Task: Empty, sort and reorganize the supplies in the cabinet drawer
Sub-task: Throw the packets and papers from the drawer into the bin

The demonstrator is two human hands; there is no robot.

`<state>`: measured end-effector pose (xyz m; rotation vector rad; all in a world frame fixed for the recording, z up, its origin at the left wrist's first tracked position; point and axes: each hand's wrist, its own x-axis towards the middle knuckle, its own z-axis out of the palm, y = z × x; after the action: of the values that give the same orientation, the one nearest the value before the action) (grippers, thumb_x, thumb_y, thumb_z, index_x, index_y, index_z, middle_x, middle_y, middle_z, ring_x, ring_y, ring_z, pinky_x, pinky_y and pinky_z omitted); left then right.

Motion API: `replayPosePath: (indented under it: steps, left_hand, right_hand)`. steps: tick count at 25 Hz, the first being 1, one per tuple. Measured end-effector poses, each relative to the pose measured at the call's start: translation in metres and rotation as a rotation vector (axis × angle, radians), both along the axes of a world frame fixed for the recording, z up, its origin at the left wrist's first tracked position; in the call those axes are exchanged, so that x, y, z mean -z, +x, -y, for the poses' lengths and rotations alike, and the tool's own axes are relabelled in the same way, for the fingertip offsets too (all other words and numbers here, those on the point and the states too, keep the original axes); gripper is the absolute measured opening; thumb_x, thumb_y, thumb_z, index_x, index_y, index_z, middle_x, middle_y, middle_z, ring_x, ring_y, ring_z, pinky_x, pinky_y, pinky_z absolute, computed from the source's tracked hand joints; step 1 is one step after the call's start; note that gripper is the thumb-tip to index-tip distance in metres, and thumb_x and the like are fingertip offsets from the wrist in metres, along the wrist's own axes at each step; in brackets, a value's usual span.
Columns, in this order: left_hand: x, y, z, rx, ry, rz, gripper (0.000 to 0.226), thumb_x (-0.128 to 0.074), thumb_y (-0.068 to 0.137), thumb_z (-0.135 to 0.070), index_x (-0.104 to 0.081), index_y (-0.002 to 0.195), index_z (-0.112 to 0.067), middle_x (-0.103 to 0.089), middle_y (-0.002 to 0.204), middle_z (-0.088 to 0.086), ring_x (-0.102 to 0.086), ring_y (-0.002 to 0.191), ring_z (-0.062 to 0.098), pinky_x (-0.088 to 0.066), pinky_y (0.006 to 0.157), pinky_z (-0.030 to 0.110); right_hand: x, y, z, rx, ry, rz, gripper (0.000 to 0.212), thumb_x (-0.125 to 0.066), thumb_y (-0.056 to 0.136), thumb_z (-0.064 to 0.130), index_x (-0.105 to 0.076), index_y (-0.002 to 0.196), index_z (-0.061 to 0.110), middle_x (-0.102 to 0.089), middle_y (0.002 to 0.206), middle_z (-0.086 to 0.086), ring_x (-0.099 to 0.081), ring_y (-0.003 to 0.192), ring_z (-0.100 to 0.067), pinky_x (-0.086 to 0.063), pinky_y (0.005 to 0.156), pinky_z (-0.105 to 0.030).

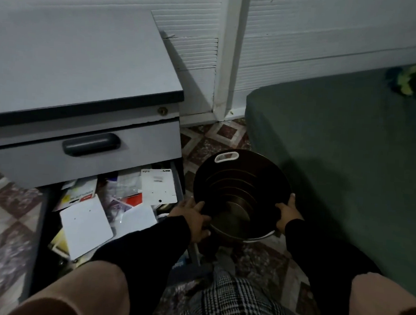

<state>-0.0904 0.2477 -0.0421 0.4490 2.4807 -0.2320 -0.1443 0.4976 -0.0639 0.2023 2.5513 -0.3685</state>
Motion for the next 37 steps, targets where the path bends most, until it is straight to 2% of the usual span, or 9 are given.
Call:
replayPosePath:
  steps: [6, 10, 13, 15, 19, 22, 26, 31, 37]
  left_hand:
    - [-0.01, 0.027, 0.052, -0.22, 0.174, -0.121, 0.071, -0.035, 0.091, -0.06, -0.006, 0.15, -0.034, 0.007, 0.159, 0.002, 0.004, 0.147, 0.024, -0.002, 0.118, 0.048]
    - [-0.02, 0.057, 0.133, -0.596, 0.293, -0.272, 0.07, -0.044, 0.092, -0.054, -0.015, 0.15, -0.027, -0.008, 0.159, 0.001, -0.015, 0.145, 0.021, -0.019, 0.116, 0.039]
    - [-0.018, 0.086, 0.191, -0.836, 0.27, -0.334, 0.072, -0.052, 0.09, -0.05, -0.024, 0.147, -0.017, -0.022, 0.155, 0.008, -0.031, 0.138, 0.026, -0.032, 0.11, 0.036]
    - [-0.011, 0.102, 0.222, -0.984, 0.232, -0.308, 0.073, -0.053, 0.089, -0.05, -0.027, 0.144, -0.01, -0.032, 0.147, 0.014, -0.038, 0.132, 0.031, -0.035, 0.105, 0.036]
    - [0.005, 0.12, 0.241, -1.206, 0.351, -0.27, 0.076, -0.057, 0.085, -0.054, -0.031, 0.139, -0.007, -0.043, 0.139, 0.016, -0.048, 0.123, 0.033, -0.042, 0.095, 0.037]
    - [0.019, 0.118, 0.232, -1.224, 0.412, -0.25, 0.091, -0.056, 0.084, -0.057, -0.013, 0.148, -0.008, -0.048, 0.138, 0.015, -0.051, 0.121, 0.033, -0.043, 0.091, 0.037]
    - [0.033, 0.11, 0.231, -1.263, 0.424, -0.31, 0.109, -0.059, 0.078, -0.062, 0.003, 0.15, -0.01, -0.037, 0.146, 0.015, -0.043, 0.129, 0.032, -0.04, 0.102, 0.041]
    - [0.036, 0.11, 0.23, -1.23, 0.383, -0.354, 0.101, -0.072, 0.073, -0.05, -0.016, 0.145, -0.006, -0.032, 0.144, 0.015, -0.038, 0.131, 0.031, -0.037, 0.105, 0.042]
    - [0.028, 0.107, 0.244, -1.263, 0.43, -0.27, 0.083, -0.077, 0.072, -0.039, -0.035, 0.136, -0.006, -0.049, 0.134, 0.013, -0.05, 0.12, 0.031, -0.043, 0.094, 0.038]
  right_hand:
    - [-0.021, -0.008, 0.026, 0.057, 0.028, -0.081, 0.057, -0.055, 0.091, 0.018, -0.032, 0.143, 0.018, -0.004, 0.158, -0.011, -0.014, 0.143, -0.037, -0.026, 0.114, -0.047]
    - [-0.045, -0.004, 0.105, 0.037, -0.265, -0.263, 0.04, -0.059, 0.088, 0.01, -0.052, 0.128, 0.009, -0.047, 0.138, -0.013, -0.045, 0.126, -0.031, -0.037, 0.103, -0.035]
    - [-0.048, 0.014, 0.175, 0.007, -0.507, -0.133, 0.022, -0.065, 0.084, 0.008, -0.06, 0.106, 0.009, -0.062, 0.104, -0.01, -0.056, 0.106, -0.029, -0.046, 0.087, -0.031]
    - [-0.045, 0.025, 0.215, -0.021, -0.552, 0.005, 0.026, -0.07, 0.082, 0.016, -0.055, 0.103, 0.012, -0.057, 0.098, -0.008, -0.056, 0.099, -0.027, -0.049, 0.082, -0.033]
    - [-0.028, 0.05, 0.254, -0.196, -0.307, 0.029, 0.062, -0.068, 0.083, 0.038, -0.044, 0.13, 0.005, -0.051, 0.131, -0.012, -0.052, 0.118, -0.028, -0.039, 0.078, -0.024]
    - [-0.007, 0.058, 0.261, -0.18, -0.278, -0.086, 0.075, -0.07, 0.081, 0.039, -0.034, 0.137, 0.004, -0.043, 0.141, -0.015, -0.046, 0.126, -0.03, -0.043, 0.097, -0.033]
    - [0.006, 0.05, 0.274, -0.261, -0.228, -0.293, 0.103, -0.074, 0.072, 0.049, -0.016, 0.148, 0.014, -0.016, 0.155, -0.011, -0.02, 0.142, -0.029, -0.025, 0.114, -0.041]
    - [0.023, 0.05, 0.287, -0.597, -0.074, -0.012, 0.121, -0.079, 0.065, 0.05, 0.009, 0.147, 0.042, 0.033, 0.152, 0.0, 0.013, 0.145, -0.035, -0.016, 0.116, -0.054]
    - [0.014, 0.051, 0.287, -0.747, 0.056, -0.046, 0.102, -0.079, 0.066, 0.047, -0.017, 0.147, 0.038, 0.009, 0.158, -0.003, -0.01, 0.141, -0.036, -0.03, 0.111, -0.043]
